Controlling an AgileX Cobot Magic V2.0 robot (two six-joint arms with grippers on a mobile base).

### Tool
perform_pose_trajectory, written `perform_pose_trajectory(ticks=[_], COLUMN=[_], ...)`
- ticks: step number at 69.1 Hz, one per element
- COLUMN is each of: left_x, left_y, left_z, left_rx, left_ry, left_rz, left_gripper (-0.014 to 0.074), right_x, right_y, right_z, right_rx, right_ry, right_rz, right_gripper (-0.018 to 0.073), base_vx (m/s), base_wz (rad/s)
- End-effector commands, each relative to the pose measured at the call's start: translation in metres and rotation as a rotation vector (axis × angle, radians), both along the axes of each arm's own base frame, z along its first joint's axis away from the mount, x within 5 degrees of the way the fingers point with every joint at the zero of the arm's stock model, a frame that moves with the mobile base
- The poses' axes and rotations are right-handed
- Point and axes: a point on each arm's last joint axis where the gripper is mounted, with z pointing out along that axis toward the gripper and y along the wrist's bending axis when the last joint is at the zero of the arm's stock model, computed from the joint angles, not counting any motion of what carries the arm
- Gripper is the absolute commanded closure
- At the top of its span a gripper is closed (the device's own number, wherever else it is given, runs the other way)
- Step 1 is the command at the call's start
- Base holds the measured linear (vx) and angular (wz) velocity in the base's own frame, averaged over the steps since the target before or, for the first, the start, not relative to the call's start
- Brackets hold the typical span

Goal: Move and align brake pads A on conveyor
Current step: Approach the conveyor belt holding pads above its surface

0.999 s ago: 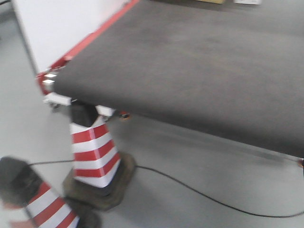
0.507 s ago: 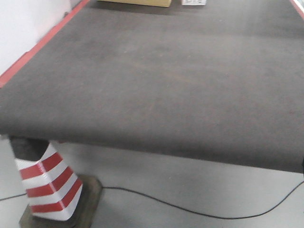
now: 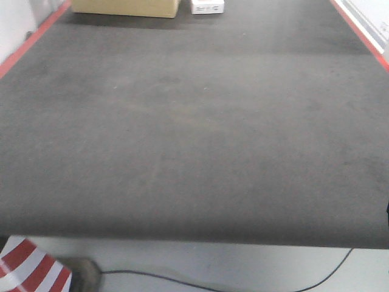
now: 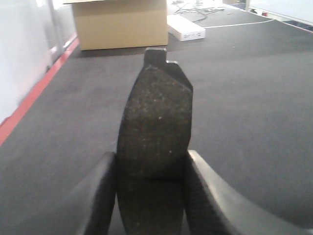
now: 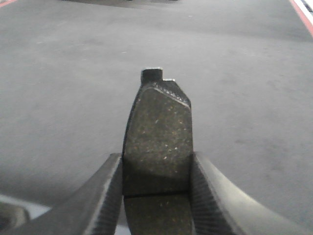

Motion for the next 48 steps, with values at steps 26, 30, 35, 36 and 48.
perform_pose_trajectory(ticks=[26, 30, 35, 36, 48], left_x=[-0.0002, -0.0002, -0.0002, -0.0002, -0.0002], left_y=[0.0001, 0.0001, 0.0001, 0.0001, 0.0001], left_z=[0.0181, 0.0181, 0.0181, 0.0181, 0.0181], left_rx=[-0.024, -0.024, -0.024, -0.024, -0.024], left_ry=[-0.118, -0.118, -0.118, -0.118, -0.118], left_rz=[-0.001, -0.001, -0.001, -0.001, -0.001], left_gripper=[0.0555, 0.0555, 0.0555, 0.0555, 0.0555], right_x=[0.0018, 0.0018, 0.0018, 0.0018, 0.0018], right_y=[-0.0001, -0.0001, -0.0001, -0.0001, -0.0001], right_z=[0.0184, 0.0184, 0.0184, 0.0184, 0.0184], right_rx=[0.005, 0.005, 0.005, 0.005, 0.005], right_ry=[-0.122, -0.122, -0.122, -0.122, -0.122], right_rz=[-0.001, -0.001, -0.001, -0.001, -0.001], right_gripper=[0.0482, 0.0482, 0.0482, 0.0482, 0.0482], base_vx=[0.18, 0.17, 0.16, 0.16, 0.14], base_wz=[-0.18, -0.03, 0.00, 0.00, 0.00])
